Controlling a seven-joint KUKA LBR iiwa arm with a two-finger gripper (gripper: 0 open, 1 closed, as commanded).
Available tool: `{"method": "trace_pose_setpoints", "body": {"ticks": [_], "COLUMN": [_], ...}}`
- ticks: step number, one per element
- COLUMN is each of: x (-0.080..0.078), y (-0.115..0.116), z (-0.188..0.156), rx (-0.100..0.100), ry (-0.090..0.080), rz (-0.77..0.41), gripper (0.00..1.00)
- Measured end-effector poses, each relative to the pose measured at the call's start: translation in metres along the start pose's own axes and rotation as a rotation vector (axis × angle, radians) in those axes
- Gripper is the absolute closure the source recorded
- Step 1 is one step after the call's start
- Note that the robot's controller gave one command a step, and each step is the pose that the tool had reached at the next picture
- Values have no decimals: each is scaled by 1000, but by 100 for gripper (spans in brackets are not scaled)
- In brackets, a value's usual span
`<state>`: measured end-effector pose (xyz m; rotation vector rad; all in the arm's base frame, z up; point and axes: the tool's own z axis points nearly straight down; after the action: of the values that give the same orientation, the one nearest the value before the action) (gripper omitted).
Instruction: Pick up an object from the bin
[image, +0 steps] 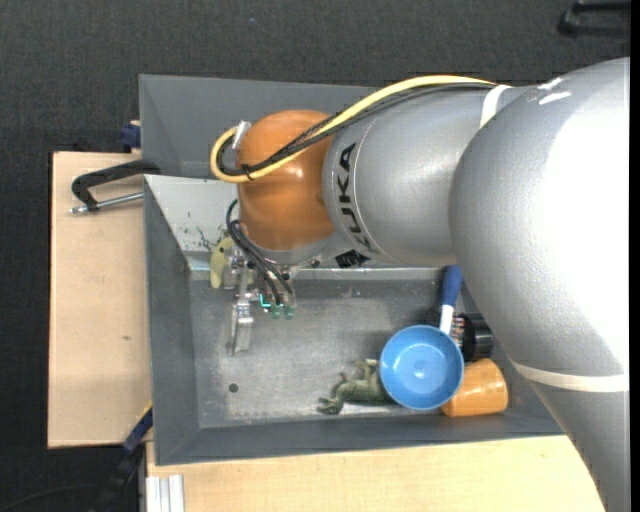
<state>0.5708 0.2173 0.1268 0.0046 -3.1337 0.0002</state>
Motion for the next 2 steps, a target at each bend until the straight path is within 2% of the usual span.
{"method": "trace_pose_setpoints", "body": {"ticks": [1,2], "x": [-31,-32], "y": [-30,-32], "z": [54,55], "rx": [-4,-1], "ry": [-9,-9], "rz": [-324,-322], "gripper": [0,100]}}
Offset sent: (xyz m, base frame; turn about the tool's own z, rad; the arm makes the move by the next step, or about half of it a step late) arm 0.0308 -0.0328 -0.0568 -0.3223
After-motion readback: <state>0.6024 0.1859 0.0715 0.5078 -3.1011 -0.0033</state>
